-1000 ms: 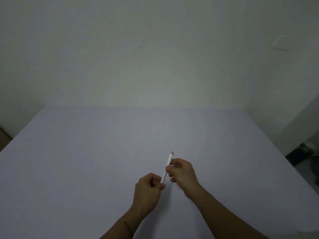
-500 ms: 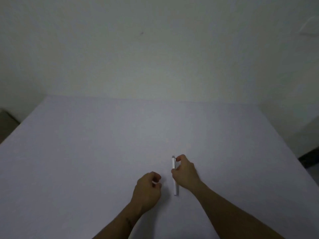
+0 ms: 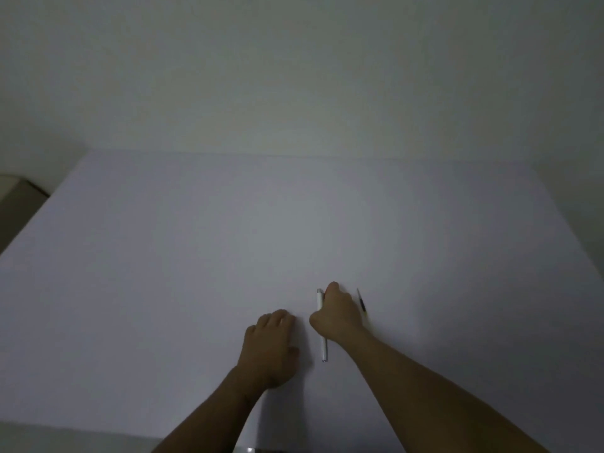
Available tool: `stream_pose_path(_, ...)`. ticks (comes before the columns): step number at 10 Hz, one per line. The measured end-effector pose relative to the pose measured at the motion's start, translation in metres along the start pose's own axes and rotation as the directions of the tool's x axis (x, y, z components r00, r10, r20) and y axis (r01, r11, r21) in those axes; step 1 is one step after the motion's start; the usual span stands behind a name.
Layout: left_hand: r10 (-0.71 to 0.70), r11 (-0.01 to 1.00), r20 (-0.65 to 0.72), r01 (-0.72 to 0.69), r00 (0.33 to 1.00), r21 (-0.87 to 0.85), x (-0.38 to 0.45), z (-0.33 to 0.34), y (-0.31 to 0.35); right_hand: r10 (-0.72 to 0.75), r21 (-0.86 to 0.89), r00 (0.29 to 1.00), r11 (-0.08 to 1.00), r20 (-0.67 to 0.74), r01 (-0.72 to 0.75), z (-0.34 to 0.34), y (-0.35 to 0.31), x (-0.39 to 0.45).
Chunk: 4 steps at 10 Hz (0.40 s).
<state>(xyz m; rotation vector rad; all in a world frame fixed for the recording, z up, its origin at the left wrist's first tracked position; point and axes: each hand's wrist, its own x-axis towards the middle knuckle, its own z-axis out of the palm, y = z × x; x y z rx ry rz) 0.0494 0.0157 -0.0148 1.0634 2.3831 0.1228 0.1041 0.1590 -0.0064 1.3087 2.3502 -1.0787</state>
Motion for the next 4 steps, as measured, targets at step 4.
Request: stream_pose_path(4,0.042,0.992,0.033,-0.045,0.999,0.117,-0.005,0.030,-0.016,-0.016,-0.066,1.000,0.998,0.002,0.016,0.000,0.000,0.002)
